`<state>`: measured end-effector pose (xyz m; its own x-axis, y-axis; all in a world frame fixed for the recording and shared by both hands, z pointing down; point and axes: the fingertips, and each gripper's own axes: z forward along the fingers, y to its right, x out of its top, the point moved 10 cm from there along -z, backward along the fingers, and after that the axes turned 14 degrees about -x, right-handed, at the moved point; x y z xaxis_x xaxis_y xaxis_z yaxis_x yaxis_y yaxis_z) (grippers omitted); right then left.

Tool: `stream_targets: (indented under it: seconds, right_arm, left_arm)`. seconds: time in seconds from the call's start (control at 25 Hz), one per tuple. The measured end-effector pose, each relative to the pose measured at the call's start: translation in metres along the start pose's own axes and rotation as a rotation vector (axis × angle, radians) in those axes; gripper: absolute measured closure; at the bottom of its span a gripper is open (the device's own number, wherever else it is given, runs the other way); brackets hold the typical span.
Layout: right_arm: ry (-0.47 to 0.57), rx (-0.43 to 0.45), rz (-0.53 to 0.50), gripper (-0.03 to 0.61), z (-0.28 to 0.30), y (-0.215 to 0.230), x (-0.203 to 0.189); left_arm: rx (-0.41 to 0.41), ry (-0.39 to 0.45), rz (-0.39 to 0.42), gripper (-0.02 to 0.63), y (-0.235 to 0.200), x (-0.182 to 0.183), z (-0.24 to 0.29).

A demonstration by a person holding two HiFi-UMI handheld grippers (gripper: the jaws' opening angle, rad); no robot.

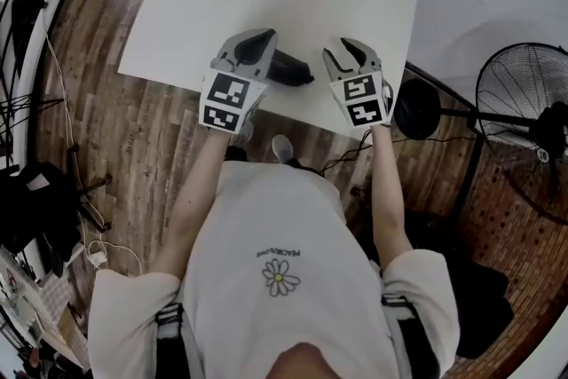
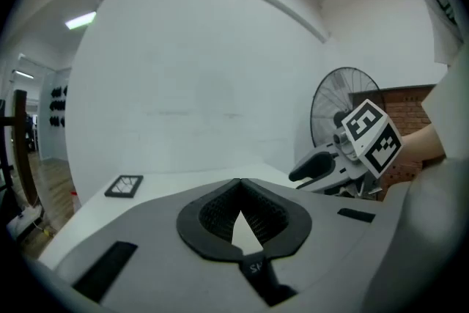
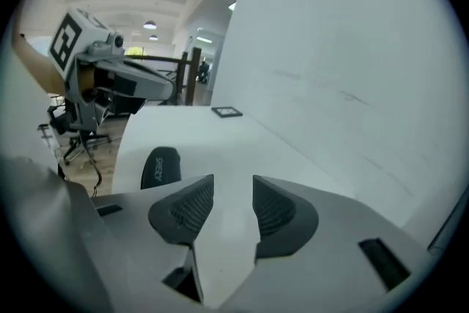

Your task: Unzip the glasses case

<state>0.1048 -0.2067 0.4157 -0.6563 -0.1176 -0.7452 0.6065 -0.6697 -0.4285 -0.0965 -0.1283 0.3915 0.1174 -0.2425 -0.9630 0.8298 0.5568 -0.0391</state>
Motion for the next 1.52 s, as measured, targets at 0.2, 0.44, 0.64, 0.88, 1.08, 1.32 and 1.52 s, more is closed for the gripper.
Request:
stream_targets:
  seconds: [0.2, 0.44, 0.64, 0.88, 1.08, 1.32, 1.52]
  right_arm:
    - [0.196, -0.242, 0.175, 0.426, -0.046, 0.016, 0.034]
    - [0.47, -0.528, 0.49, 0.552, -0.111, 0.019, 0.046]
    - [0.453, -0.571, 0.522, 0.571, -0.122, 0.0, 0.032]
    - [0.411, -0.554, 0.528, 0.572, -0.125, -0.012, 0.021]
    - [0.397, -0.537, 0.515, 0.571, -0.123, -0.019, 0.022]
    - [0.381, -0.502, 0.486, 0.571, -0.121, -0.024, 0.022]
    - [0.368, -0.492, 0.468, 0.571, -0.12, -0.026, 0.018]
  left_arm:
    - [0.101, 0.203, 0.09, 0.6, -0.004, 0.022, -0.037]
    - [0.123, 0.315, 0.172, 0.6, 0.005, 0.042, -0.057]
    - [0.107, 0.424, 0.197, 0.6, 0.014, 0.058, -0.065]
    - [0.091, 0.426, 0.203, 0.6, 0.011, 0.055, -0.062]
    - [0.108, 0.408, 0.184, 0.6, 0.004, 0.057, -0.062]
    - [0.125, 0.373, 0.174, 0.6, 0.0, 0.053, -0.06]
    - [0.129, 0.331, 0.202, 0.6, -0.002, 0.045, -0.06]
